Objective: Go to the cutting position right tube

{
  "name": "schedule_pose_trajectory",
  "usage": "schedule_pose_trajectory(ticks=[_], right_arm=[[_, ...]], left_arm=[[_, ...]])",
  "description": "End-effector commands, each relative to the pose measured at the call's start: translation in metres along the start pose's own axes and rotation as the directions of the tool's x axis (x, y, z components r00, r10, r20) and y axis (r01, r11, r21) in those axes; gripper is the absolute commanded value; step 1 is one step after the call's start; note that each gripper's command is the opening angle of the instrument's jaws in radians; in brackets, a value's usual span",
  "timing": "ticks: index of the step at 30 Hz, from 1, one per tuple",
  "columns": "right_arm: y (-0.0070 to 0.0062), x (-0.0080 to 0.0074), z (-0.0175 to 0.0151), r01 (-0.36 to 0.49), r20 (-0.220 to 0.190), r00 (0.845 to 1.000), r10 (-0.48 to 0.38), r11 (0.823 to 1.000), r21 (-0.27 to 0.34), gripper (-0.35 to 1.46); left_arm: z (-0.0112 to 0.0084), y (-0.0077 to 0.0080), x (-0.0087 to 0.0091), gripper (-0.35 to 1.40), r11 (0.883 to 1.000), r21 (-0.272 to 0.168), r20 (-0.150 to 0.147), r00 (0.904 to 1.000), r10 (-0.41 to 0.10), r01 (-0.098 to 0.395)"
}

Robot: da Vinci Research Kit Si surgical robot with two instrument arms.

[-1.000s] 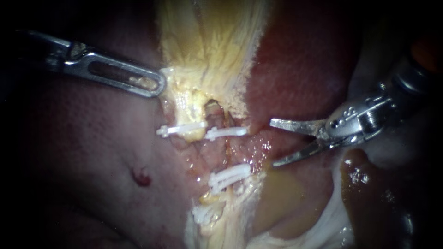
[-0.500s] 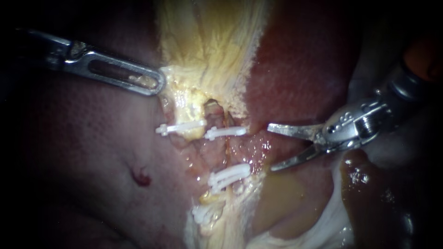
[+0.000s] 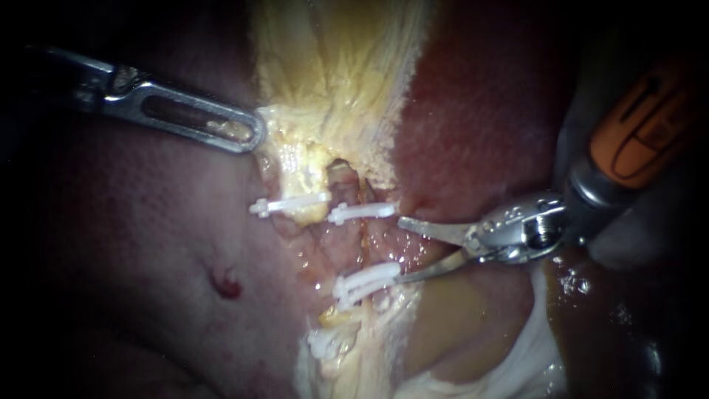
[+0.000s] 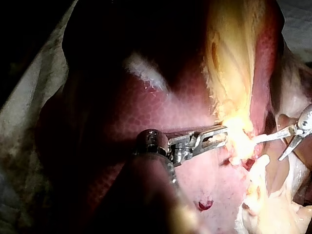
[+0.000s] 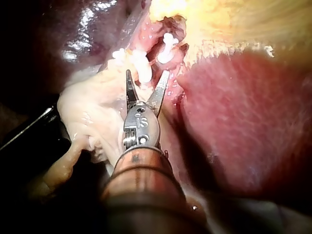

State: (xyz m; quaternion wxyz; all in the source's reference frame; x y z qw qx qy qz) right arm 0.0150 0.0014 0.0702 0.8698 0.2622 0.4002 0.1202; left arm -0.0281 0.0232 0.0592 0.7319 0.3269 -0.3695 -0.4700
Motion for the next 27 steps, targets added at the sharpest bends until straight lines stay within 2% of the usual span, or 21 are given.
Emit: schedule_pose_trajectory(ticks=[1, 7, 14, 21, 27], right_arm=[[0.0002, -0.0002, 0.0004, -0.002, 0.002, 1.000, 0.002, 1.000, 0.004, 1.44], [0.0009, -0.0011, 0.0017, -0.005, 0.004, 1.000, 0.005, 1.000, 0.003, 1.44], [0.0015, -0.0012, 0.0020, -0.011, 0.008, 1.000, 0.011, 1.000, 0.020, 1.44], [0.0020, -0.0009, 0.0028, -0.033, -0.042, 0.998, 0.037, 0.995, 0.089, 1.44], [0.0023, -0.0005, 0.0045, -0.047, -0.064, 0.996, 0.056, 0.989, 0.138, 1.42]], left_arm=[[0.0000, 0.0000, 0.0000, -0.35, 1.000, 0.000, 0.000, 1.0000, 0.000, 0.000], [0.0000, 0.0001, 0.0000, -0.35, 1.000, 0.000, 0.000, 1.0000, 0.000, 0.000], [0.0000, 0.0001, 0.0000, -0.35, 1.000, 0.000, 0.000, 1.0000, 0.000, 0.000], [0.0001, 0.0002, 0.0000, -0.35, 1.000, 0.000, 0.000, 1.0000, 0.000, 0.000], [0.0001, 0.0002, 0.0000, -0.35, 1.000, -0.001, 0.000, 1.0000, 0.000, 0.000]])
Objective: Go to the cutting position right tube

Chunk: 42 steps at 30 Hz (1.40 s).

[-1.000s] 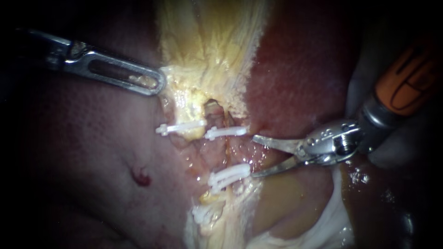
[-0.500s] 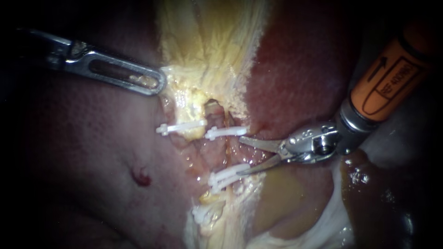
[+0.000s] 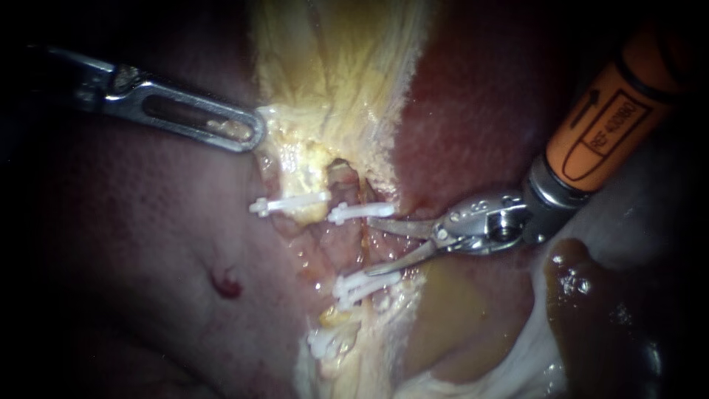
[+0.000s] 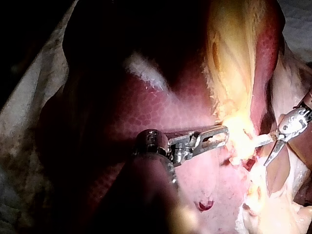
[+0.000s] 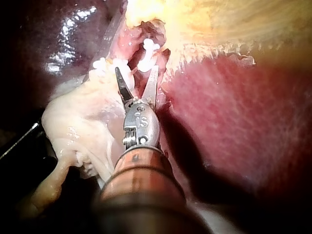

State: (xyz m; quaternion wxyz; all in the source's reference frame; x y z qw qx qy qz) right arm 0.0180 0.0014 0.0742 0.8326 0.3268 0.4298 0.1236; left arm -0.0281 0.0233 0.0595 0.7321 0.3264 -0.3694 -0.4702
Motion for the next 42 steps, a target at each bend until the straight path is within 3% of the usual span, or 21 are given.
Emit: schedule_pose_trajectory(ticks=[1, 13, 20, 26, 42], right_arm=[[0.0000, 0.0000, 0.0003, -0.001, -0.004, 1.000, 0.001, 1.000, 0.007, 1.42], [0.0003, 0.0008, 0.0021, -0.035, -0.076, 0.996, 0.043, 0.994, 0.101, 1.41], [-0.0007, 0.0009, 0.0016, -0.038, -0.128, 0.990, 0.060, 0.986, 0.164, 1.39], [-0.0014, 0.0023, 0.0016, -0.035, -0.168, 0.983, 0.076, 0.971, 0.235, 1.32], [-0.0003, 0.0039, 0.0035, -0.057, -0.212, 0.971, 0.112, 0.967, 0.249, 1.31]], left_arm=[[0.0000, 0.0000, 0.0000, -0.35, 1.000, 0.001, 0.000, 1.0000, 0.000, 0.000], [0.0001, 0.0002, 0.0000, -0.35, 1.000, 0.000, 0.000, 1.0000, 0.000, 0.000], [0.0000, 0.0003, 0.0000, -0.35, 1.000, 0.001, 0.000, 1.0000, 0.000, 0.000], [0.0001, 0.0003, 0.0000, -0.35, 1.000, 0.001, 0.000, 1.0000, 0.000, 0.000], [0.0001, 0.0004, -0.0001, -0.35, 1.000, 0.000, 0.000, 1.0000, 0.000, 0.000]])
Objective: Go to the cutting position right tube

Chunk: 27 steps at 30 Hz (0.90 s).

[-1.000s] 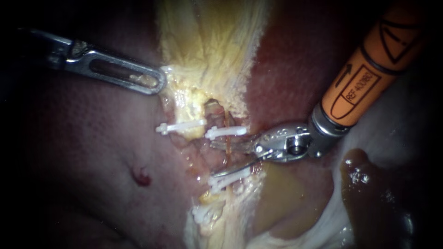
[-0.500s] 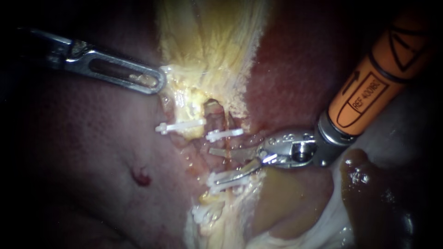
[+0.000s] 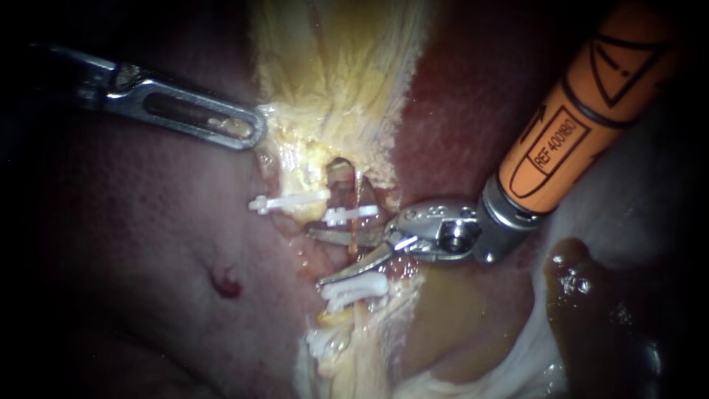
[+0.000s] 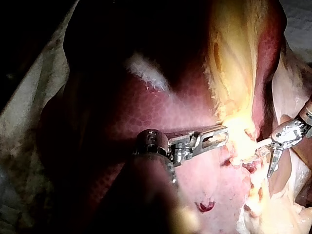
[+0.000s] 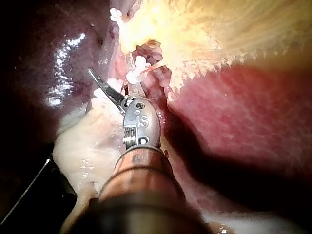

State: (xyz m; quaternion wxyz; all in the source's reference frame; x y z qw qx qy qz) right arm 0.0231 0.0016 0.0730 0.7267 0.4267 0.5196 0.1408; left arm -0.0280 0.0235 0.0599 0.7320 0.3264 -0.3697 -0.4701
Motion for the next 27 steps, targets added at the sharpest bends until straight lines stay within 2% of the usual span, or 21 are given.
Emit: schedule_pose_trajectory(ticks=[1, 17, 27], right_arm=[[0.0000, 0.0000, 0.0001, -0.004, -0.002, 1.000, 0.004, 1.000, 0.000, 1.31], [-0.0001, 0.0004, 0.0011, -0.012, -0.039, 0.999, 0.013, 1.000, 0.018, 1.31], [-0.0014, 0.0007, 0.0018, -0.003, -0.038, 0.999, 0.006, 0.996, 0.094, 1.31]], left_arm=[[0.0000, 0.0000, 0.0000, -0.35, 1.000, 0.000, 0.000, 1.0000, 0.000, 0.000], [0.0001, 0.0001, 0.0000, -0.35, 1.000, 0.000, 0.000, 1.0000, 0.000, 0.000], [0.0000, 0.0002, 0.0000, -0.35, 1.000, 0.000, 0.000, 1.0000, 0.000, 0.000]])
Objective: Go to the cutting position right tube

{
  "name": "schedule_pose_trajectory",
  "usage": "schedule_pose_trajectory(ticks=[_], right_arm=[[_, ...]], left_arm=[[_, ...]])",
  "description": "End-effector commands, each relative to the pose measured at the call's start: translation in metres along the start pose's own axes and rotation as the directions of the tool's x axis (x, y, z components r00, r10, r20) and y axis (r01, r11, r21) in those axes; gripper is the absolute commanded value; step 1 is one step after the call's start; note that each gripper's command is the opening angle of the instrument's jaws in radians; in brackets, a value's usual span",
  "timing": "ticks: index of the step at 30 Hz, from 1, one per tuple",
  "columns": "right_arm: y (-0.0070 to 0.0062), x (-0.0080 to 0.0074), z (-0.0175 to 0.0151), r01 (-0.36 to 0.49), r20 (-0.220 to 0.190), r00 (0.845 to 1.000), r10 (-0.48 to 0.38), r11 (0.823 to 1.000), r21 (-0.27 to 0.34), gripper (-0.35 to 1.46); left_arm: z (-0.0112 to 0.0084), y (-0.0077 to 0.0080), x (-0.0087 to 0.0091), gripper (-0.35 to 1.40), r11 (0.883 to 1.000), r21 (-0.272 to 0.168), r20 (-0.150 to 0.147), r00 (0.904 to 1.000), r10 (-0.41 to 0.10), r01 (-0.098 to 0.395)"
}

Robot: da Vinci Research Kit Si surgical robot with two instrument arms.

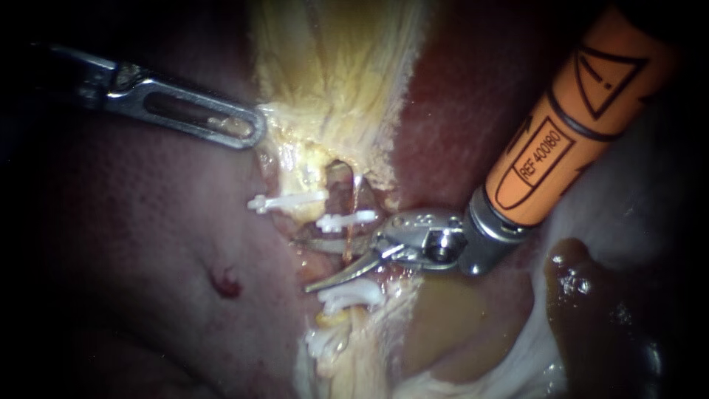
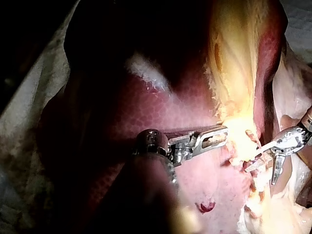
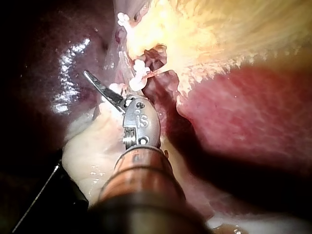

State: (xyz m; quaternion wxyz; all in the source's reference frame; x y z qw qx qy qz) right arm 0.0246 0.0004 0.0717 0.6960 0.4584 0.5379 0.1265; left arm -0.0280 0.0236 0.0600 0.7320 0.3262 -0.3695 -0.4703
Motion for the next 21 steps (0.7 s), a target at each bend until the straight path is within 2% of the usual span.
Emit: schedule_pose_trajectory(ticks=[1, 21], right_arm=[[-0.0001, 0.0001, 0.0001, -0.002, 0.004, 1.000, 0.002, 1.000, 0.011, 1.31], [-0.0002, 0.0002, 0.0002, -0.001, 0.003, 1.000, 0.001, 1.000, 0.018, 1.29]], left_arm=[[0.0000, 0.0000, 0.0000, -0.35, 1.000, 0.000, 0.000, 1.0000, 0.000, 0.000], [0.0001, 0.0000, 0.0000, -0.35, 1.000, 0.000, 0.000, 1.0000, 0.000, 0.000]])
